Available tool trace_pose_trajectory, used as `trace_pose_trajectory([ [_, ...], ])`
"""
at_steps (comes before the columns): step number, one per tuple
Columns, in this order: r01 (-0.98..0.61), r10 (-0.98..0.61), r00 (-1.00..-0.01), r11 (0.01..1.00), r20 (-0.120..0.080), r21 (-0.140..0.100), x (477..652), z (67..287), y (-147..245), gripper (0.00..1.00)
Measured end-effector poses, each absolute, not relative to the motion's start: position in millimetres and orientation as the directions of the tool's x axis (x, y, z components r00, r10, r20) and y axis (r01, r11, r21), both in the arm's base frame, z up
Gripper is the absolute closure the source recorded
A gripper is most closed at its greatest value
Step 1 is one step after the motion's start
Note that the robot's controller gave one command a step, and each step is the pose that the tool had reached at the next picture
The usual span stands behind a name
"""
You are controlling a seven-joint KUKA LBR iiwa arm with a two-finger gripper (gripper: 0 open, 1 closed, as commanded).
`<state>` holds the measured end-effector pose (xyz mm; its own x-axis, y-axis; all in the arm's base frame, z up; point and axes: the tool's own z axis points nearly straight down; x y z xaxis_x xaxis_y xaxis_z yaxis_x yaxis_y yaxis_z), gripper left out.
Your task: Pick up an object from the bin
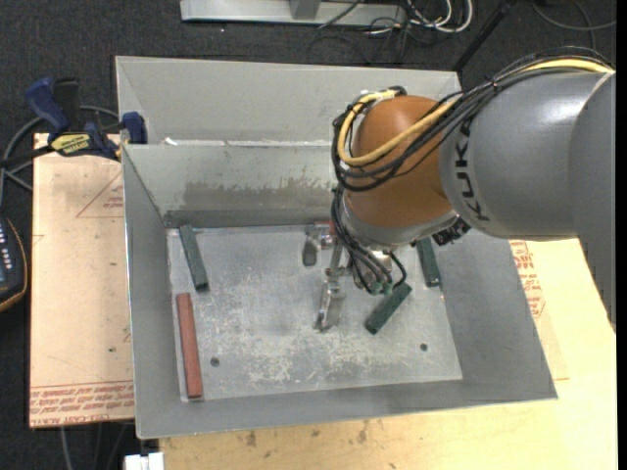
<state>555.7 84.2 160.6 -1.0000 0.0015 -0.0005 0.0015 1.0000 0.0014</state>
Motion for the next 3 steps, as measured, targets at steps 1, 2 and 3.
trace_pose_trajectory([
  [1,0.108,0.108,-0.994,0.994,-0.003,0.001,601.1,131.5,56.9,0.0],
  [2,-0.154,-0.154,-0.988,0.988,-0.001,-0.001,619.4,73.5,-38.4,0.0],
  [3,-0.157,-0.157,-0.988,0.988,-0.003,0.001,619.6,73.8,-36.3,1.0],
])
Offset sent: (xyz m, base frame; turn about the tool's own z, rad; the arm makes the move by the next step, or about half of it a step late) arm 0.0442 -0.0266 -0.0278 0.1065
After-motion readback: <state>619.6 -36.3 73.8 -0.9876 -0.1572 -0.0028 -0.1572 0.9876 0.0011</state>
